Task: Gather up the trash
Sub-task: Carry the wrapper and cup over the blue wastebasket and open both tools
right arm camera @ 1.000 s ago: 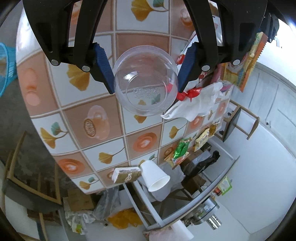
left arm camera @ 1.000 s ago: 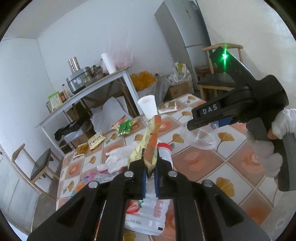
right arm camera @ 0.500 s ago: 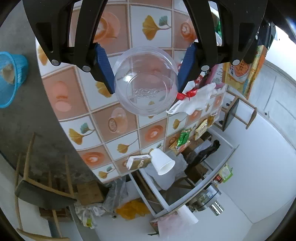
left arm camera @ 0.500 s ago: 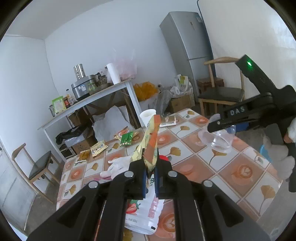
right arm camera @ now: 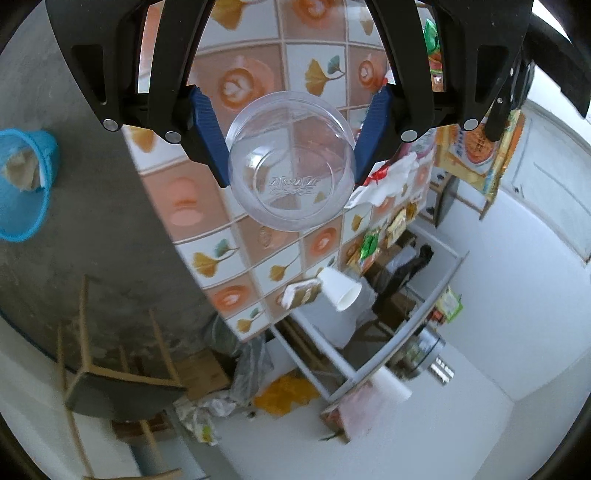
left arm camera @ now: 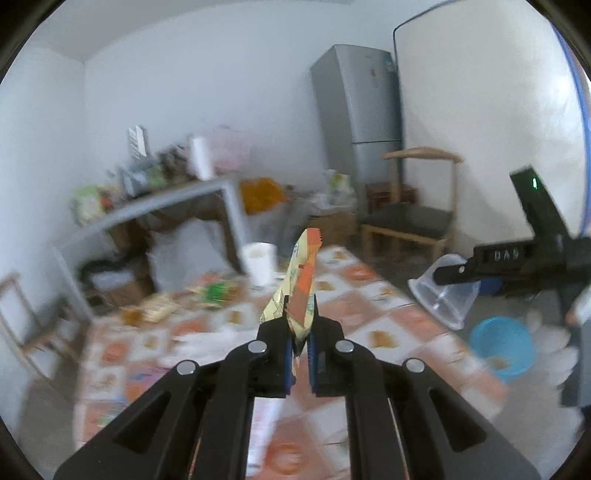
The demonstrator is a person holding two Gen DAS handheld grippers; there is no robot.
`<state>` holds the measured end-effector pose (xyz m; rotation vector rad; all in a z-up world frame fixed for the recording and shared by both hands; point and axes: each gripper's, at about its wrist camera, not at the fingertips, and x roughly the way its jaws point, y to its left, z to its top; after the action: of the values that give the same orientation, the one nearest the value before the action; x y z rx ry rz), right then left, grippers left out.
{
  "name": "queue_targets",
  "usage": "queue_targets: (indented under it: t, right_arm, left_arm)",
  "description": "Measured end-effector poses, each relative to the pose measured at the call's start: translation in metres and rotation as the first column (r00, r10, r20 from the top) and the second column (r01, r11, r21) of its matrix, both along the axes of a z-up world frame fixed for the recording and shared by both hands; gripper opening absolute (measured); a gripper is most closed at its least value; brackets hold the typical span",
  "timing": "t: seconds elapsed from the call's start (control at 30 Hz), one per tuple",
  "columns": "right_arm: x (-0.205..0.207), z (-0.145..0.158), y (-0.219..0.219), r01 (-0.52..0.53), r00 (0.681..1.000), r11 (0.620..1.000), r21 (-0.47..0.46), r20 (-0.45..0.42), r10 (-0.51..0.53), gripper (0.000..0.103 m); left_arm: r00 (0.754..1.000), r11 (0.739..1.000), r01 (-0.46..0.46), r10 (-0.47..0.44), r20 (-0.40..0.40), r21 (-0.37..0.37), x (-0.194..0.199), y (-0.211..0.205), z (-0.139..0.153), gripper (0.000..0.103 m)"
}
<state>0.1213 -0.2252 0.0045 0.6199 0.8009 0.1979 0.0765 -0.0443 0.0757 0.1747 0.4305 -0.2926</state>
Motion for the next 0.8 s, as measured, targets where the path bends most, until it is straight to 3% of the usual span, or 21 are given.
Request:
queue_targets:
  t: [0.07,0.13,0.27,0.37,0.47,0.5,0.6,0.67,0.8]
  right_arm:
    - [-0.015,0.005,-0.02,0.039,0.999,0.999,0.009,0.016,-0.039,0.062]
    - [-0.033,0.01,-0.045,0.091,0.995,0.996,0.015,0.035,-0.092,0.062]
    - [-0.067,0.011,-0.093,0.207,0.977,0.978,0.024,0.045,-0.208,0.062]
    - [-0.096,0.003,-0.138,0.31,0.95,0.95,0.036,0.03,-0.311,0.062]
    - [-0.117,-0.012,-0.173,0.398,0.917,0.916,0.049,-0.003,-0.398,0.062]
    - [-0.123,-0.02,-0.187,0.43,0.903,0.902,0.053,-0.019,-0.429,0.062]
    - [-0.136,-0.044,-0.219,0.506,0.862,0.86,0.065,-0.068,-0.502,0.062]
    - [-0.139,-0.061,-0.237,0.545,0.837,0.835,0.075,-0.101,-0.537,0.062]
    - [-0.138,-0.094,-0.269,0.601,0.797,0.791,0.111,-0.156,-0.584,0.062]
  left_arm:
    - [0.995,0.995,0.067,-0.072,-0.064,-0.079,0.01,-0.007,0.003,0.006]
    - [0.973,0.971,0.154,-0.181,-0.142,-0.182,0.024,-0.023,0.004,0.006]
    - [0.896,0.903,0.278,-0.367,-0.25,-0.326,0.052,-0.074,0.002,0.006]
    - [0.806,0.843,0.345,-0.491,-0.33,-0.412,0.072,-0.128,-0.008,0.006]
    - [0.681,0.782,0.382,-0.598,-0.422,-0.492,0.092,-0.195,-0.031,0.006]
    - [0.651,0.772,0.386,-0.616,-0.443,-0.505,0.097,-0.211,-0.038,0.006]
    - [0.552,0.761,0.388,-0.644,-0.53,-0.52,0.11,-0.272,-0.068,0.006]
    - [0.506,0.764,0.39,-0.644,-0.574,-0.514,0.114,-0.308,-0.087,0.006]
    - [0.446,0.76,0.407,-0.649,-0.616,-0.506,0.12,-0.366,-0.111,0.006]
